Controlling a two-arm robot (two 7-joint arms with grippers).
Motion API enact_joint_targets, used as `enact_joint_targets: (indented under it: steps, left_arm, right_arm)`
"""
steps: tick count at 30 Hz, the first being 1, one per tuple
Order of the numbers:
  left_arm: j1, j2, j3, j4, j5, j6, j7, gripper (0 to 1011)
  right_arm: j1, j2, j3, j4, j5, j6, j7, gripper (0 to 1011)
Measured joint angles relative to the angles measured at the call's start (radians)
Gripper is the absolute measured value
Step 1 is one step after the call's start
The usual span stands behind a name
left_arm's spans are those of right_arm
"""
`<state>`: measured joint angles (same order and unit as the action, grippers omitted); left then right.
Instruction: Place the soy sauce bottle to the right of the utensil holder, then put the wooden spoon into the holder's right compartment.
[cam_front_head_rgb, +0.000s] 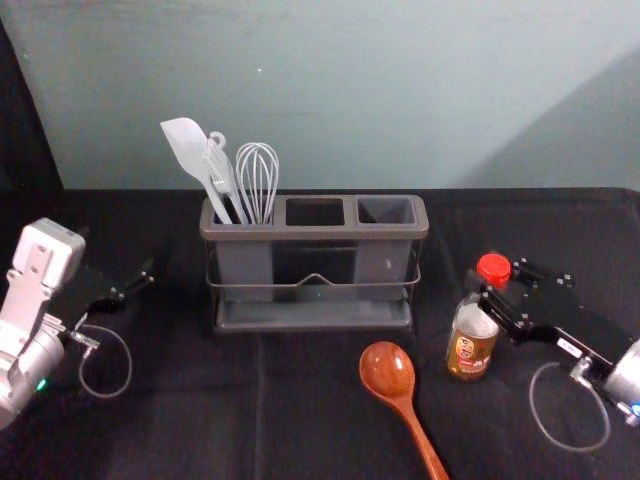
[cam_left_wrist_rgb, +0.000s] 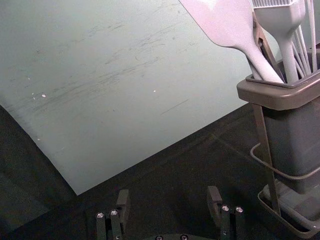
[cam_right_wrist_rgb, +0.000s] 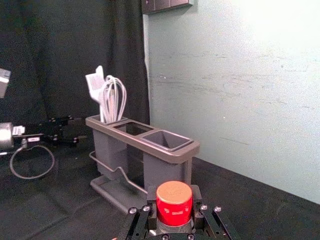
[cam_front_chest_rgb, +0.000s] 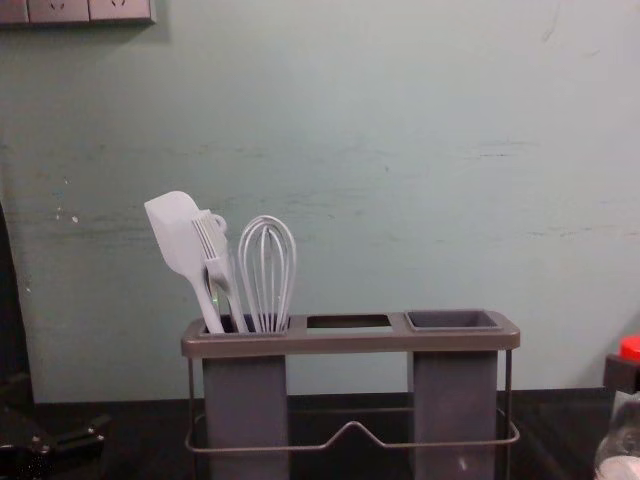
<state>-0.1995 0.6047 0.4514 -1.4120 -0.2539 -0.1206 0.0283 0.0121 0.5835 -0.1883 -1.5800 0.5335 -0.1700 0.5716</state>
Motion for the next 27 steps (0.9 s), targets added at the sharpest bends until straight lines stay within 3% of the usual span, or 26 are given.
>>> enact_joint_targets:
  steps: [8, 14, 17, 27]
  left_arm:
    - [0.000, 0.000, 0.000, 0.000, 0.000, 0.000, 0.000, 1012]
    - [0.000, 0.000, 0.000, 0.000, 0.000, 0.000, 0.000, 1011]
    - [0.000, 0.000, 0.000, 0.000, 0.000, 0.000, 0.000, 1011]
    - [0.000, 0.000, 0.000, 0.000, 0.000, 0.000, 0.000, 1011]
  right_arm:
    - [0.075, -0.035, -0.030, 0.065, -0.027, -0.004, -0.013, 382]
    - [0.105, -0.044, -0.034, 0.077, -0.038, -0.003, -0.022, 382]
    - [0.151, -0.061, -0.043, 0.110, -0.048, 0.003, -0.027, 381]
    - [0.217, -0.099, -0.061, 0.185, -0.061, 0.000, -0.032, 381]
